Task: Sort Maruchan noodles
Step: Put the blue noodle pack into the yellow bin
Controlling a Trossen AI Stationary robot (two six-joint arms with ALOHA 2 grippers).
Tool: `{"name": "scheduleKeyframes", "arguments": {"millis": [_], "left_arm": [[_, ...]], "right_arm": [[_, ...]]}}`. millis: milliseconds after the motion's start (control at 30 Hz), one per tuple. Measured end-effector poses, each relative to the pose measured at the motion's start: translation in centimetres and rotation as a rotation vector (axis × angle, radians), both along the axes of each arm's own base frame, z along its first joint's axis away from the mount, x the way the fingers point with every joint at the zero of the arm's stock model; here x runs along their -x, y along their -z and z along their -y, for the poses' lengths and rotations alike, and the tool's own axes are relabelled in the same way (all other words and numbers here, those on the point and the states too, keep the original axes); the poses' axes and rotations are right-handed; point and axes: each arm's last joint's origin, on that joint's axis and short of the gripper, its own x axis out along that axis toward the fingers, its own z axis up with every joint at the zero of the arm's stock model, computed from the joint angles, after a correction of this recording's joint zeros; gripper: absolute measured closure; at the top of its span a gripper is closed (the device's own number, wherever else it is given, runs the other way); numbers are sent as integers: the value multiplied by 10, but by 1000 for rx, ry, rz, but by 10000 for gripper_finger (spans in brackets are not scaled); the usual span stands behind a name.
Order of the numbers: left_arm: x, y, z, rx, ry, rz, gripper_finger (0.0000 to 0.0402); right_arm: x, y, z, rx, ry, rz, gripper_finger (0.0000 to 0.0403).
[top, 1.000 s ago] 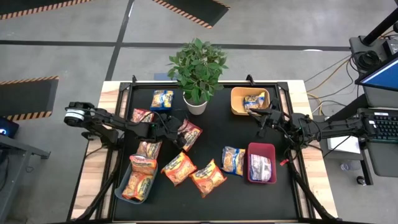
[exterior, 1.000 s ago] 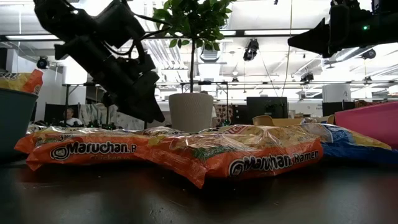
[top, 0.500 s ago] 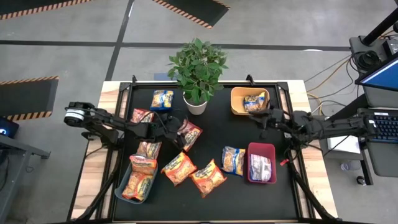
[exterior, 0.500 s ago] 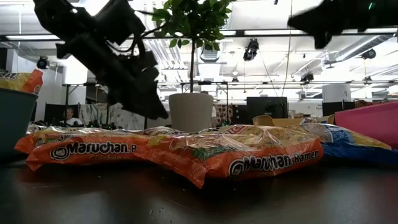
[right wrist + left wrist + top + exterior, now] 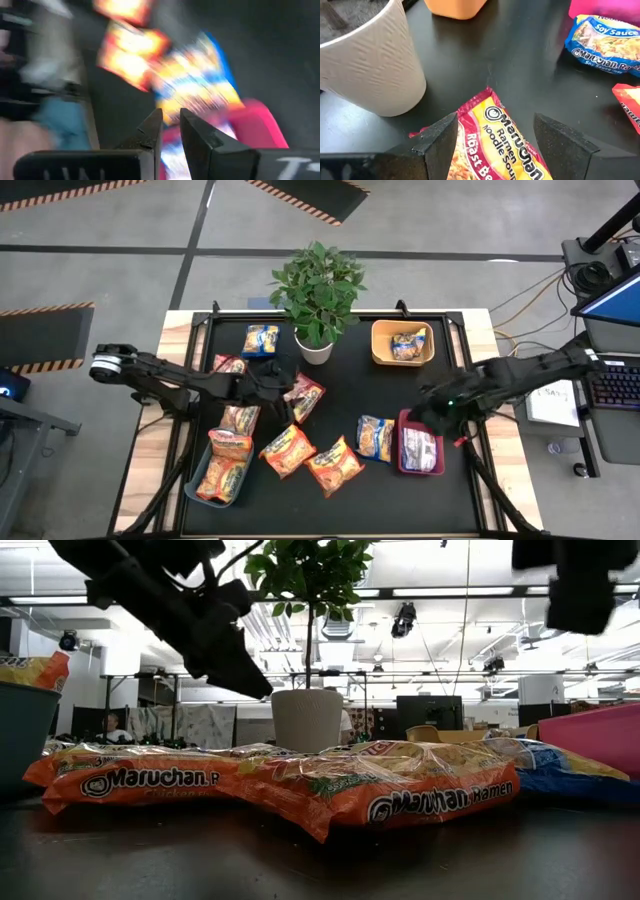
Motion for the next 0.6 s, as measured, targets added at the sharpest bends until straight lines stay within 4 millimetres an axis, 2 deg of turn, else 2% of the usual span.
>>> {"name": "scheduleKeyframes", "arguments": {"millis": [133,267,433,600], "left_arm": [[1,0,0,-17,9,-8,160],[1,0,0,-26,15,-16,160],[2,2,0,-34,19,-32,160],[2,3,0,-34,19,-41,160]], "right_arm": [[-2,11,-8,-26,74,-313,359],[-4,24,-21,17,26,-508,358],[-10,28,-34,78,-78,-516,347],[-12,34,-44,140,-105,-518,306]]}}
